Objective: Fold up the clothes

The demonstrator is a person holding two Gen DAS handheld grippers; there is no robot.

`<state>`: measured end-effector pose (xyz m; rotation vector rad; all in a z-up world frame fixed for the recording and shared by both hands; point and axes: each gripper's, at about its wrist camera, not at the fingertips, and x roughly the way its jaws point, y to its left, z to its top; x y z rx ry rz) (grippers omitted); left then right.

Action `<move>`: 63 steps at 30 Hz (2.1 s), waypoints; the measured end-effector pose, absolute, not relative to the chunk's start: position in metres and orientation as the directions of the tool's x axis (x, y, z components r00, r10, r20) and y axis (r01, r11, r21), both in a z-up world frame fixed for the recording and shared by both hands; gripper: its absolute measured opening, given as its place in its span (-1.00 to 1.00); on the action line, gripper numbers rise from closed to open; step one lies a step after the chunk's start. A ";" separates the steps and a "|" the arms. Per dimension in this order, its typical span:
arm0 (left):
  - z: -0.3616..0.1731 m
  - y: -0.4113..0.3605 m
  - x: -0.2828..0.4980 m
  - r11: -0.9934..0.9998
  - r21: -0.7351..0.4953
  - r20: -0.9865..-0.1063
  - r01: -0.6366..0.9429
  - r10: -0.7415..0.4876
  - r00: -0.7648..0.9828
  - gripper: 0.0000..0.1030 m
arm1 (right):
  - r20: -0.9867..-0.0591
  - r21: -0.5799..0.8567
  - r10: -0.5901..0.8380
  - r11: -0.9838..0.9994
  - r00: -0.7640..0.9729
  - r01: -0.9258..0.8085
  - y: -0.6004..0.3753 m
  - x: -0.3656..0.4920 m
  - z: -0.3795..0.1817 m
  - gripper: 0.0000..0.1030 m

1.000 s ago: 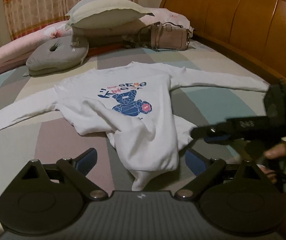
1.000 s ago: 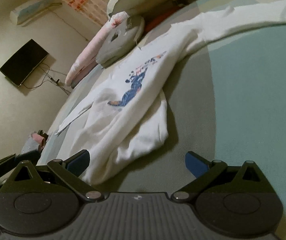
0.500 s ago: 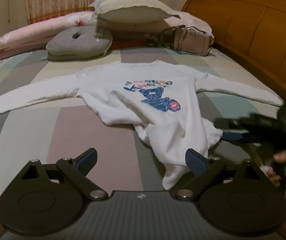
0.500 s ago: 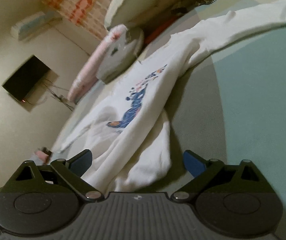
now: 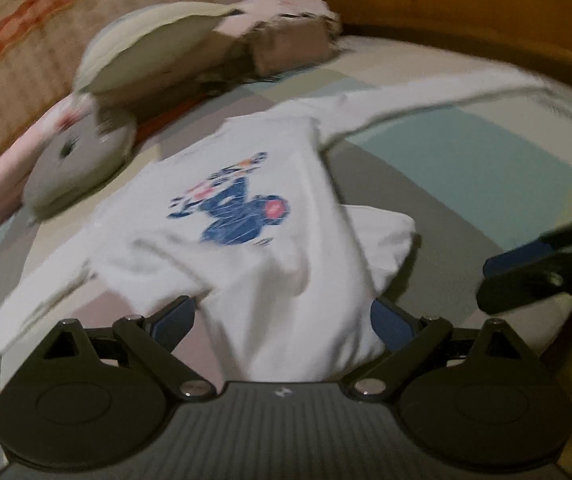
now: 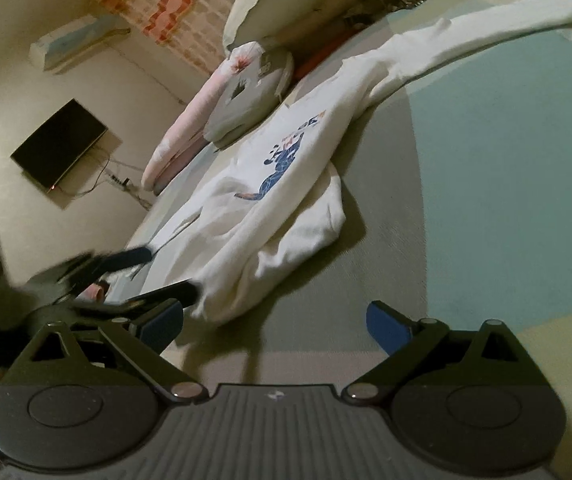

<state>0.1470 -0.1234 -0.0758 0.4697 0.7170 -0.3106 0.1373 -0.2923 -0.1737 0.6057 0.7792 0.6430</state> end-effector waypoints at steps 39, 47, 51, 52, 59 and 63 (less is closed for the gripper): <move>-0.061 -0.035 0.178 0.961 0.081 -0.682 0.264 -0.140 0.718 0.85 | -0.358 0.657 0.784 0.598 0.508 -0.460 -0.259 0.217 -0.174 0.57; -0.051 -0.028 0.173 0.966 0.068 -0.658 0.248 -0.143 0.739 0.85 | -0.449 0.641 0.711 0.679 0.541 -0.359 -0.269 0.205 -0.169 -0.47; -0.050 -0.025 0.171 0.970 0.055 -0.660 0.238 -0.143 0.737 0.85 | -0.450 0.628 0.681 0.701 0.577 -0.337 -0.288 0.181 -0.145 -0.48; -0.049 -0.025 0.171 0.970 0.054 -0.660 0.238 -0.144 0.737 0.85 | -0.452 0.623 0.673 0.708 0.585 -0.333 -0.294 0.175 -0.138 -0.49; -0.048 -0.030 0.167 0.966 0.049 -0.659 0.255 -0.160 0.735 0.85 | -0.567 0.506 0.522 0.831 0.637 -0.231 -0.325 0.151 -0.112 -0.43; -0.048 -0.032 0.163 0.963 0.056 -0.659 0.264 -0.163 0.734 0.85 | -0.635 0.432 0.416 0.890 0.651 -0.147 -0.329 0.146 -0.112 -0.25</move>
